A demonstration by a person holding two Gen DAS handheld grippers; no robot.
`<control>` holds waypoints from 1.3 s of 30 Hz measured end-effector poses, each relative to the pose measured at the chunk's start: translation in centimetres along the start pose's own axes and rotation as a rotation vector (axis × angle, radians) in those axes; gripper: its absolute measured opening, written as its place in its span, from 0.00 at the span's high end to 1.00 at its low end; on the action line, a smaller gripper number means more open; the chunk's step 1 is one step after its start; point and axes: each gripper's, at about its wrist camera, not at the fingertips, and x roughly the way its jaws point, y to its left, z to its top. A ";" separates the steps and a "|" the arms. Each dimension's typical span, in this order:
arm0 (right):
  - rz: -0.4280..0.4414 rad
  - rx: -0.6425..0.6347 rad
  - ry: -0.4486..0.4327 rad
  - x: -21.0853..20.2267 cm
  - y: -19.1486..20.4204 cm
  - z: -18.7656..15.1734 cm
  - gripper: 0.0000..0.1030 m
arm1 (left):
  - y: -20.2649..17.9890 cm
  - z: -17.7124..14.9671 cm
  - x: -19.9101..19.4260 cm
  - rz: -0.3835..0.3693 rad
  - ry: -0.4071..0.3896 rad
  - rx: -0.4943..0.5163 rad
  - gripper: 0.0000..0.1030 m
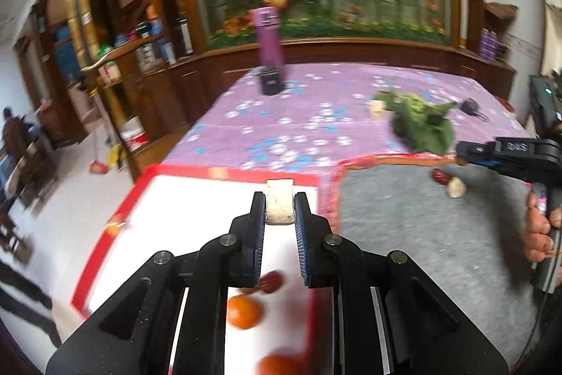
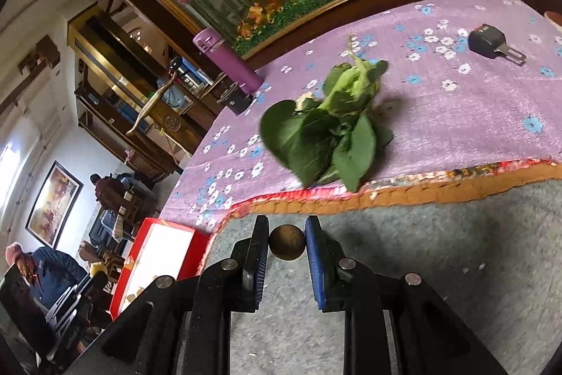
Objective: Organize fruits
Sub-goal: 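Carry the brown fruit in the right gripper into the tray while the left gripper carries its cube there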
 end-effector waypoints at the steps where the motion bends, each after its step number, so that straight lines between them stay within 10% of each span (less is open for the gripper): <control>1: 0.016 0.002 0.009 0.1 0.6 -0.3 0.80 | 0.9 -0.2 -0.1 0.014 -0.003 -0.011 0.85; 21: 0.275 -0.167 0.205 8.4 17.5 -6.8 0.80 | 6.8 -2.3 1.4 0.099 0.008 -0.086 0.85; 39: 0.240 -0.265 0.305 14.7 17.8 -10.5 0.80 | 9.6 -5.1 5.1 0.155 0.090 -0.116 0.85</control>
